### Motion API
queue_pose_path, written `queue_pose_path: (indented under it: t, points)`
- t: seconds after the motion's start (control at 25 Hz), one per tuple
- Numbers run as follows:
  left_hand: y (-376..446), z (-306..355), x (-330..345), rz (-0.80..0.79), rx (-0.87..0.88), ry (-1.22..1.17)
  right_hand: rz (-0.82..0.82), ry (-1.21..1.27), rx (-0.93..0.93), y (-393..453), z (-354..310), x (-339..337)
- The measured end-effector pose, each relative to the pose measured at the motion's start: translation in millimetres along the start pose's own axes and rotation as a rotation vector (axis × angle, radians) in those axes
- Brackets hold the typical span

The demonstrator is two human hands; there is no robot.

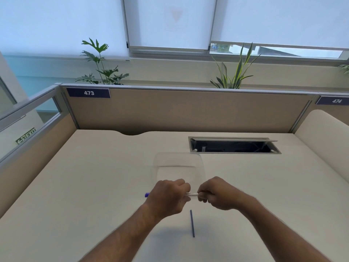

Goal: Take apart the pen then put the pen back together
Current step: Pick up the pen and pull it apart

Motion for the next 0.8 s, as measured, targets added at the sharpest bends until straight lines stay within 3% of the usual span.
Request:
queue_pose_path:
  t: [0.08, 0.24, 0.48, 0.56, 0.8]
  points:
    - [0, 2, 1, 0.004, 0.055, 0.052, -0.006, 0.078, 0.012, -1, 1, -3]
    - [2, -2, -1, 0.056, 0.000, 0.022, 0.219, 0.003, 0.006, -2, 1, -8]
    - [6, -9, 2, -0.030, -0.301, -0.129, 0.459, -0.317, -0.184, -10, -8, -12]
    - [5, -9, -2, 0.012, -0.259, -0.160, 0.365, -0.275, -0.139, -7, -10, -12]
    - [-2, 0, -3, 0.011, 0.083, 0.061, -0.177, 0.071, 0.018, 2, -5, -14]
Point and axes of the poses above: each hand's wrist, its own y-axis towards the middle knuckle, its own x-axis out of the palm, z = x × y, the point moved 4 cm from there along y, towards the middle knuckle, and after that the axes turned 15 degrees about -y, right-handed, at the moved point
